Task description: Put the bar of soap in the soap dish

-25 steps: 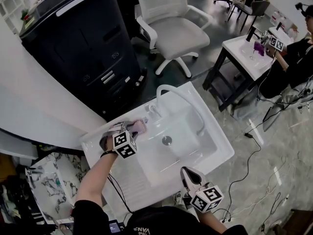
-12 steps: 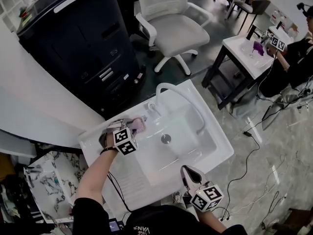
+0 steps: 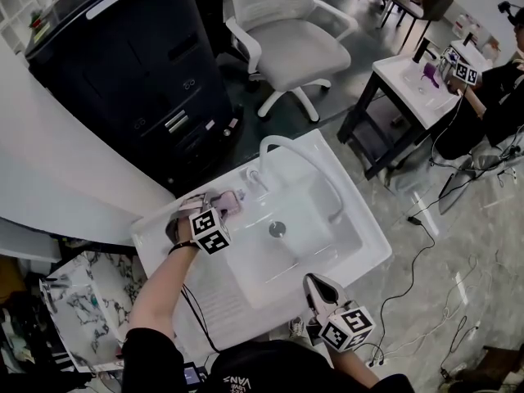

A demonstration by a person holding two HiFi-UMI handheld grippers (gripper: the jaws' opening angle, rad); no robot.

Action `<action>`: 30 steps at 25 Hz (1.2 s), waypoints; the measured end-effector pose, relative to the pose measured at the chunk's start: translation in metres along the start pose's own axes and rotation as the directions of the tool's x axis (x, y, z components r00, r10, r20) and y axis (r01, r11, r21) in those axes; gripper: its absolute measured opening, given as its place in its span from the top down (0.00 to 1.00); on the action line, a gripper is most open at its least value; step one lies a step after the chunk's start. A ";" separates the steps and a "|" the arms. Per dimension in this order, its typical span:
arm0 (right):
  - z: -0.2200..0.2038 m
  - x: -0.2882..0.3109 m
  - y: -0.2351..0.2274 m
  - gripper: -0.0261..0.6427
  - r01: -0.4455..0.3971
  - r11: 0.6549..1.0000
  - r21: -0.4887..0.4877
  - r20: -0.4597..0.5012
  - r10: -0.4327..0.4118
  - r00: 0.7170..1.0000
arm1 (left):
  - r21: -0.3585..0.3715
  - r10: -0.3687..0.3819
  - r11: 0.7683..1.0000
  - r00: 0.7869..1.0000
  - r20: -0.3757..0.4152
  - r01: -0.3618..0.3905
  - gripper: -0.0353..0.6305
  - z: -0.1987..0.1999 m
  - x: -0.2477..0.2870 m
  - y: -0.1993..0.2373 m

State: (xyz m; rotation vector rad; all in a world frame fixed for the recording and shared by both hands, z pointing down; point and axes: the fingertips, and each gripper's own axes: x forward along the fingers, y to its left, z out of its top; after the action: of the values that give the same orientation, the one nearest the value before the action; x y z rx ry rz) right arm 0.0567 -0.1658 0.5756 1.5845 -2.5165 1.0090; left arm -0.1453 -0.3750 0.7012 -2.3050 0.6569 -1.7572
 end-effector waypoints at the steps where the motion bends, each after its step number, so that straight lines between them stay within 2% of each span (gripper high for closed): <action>1: 0.000 0.000 0.000 0.96 0.001 1.000 0.000 0.000 -0.001 1.000 | -0.003 0.003 1.000 1.000 0.000 -0.003 0.61 0.000 0.000 0.001; 15: 0.002 -0.002 0.006 0.96 0.007 1.000 -0.005 0.004 -0.007 1.000 | -0.055 0.006 0.998 1.000 0.015 -0.005 0.61 0.004 0.003 0.006; 22: -0.001 -0.008 0.006 0.96 0.014 1.000 -0.006 0.011 -0.014 1.000 | -0.052 0.005 0.999 1.000 0.020 -0.004 0.60 0.004 0.005 0.007; 30: 0.003 -0.014 0.008 0.96 0.026 1.000 -0.009 0.013 -0.026 1.000 | -0.017 0.023 1.000 0.999 0.045 -0.022 0.60 0.010 0.000 0.010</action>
State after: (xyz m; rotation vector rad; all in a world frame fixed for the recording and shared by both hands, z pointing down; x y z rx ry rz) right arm 0.0584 -0.1536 0.5650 1.6222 -2.4983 0.9857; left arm -0.1380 -0.3851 0.6942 -2.3311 0.6891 -1.6904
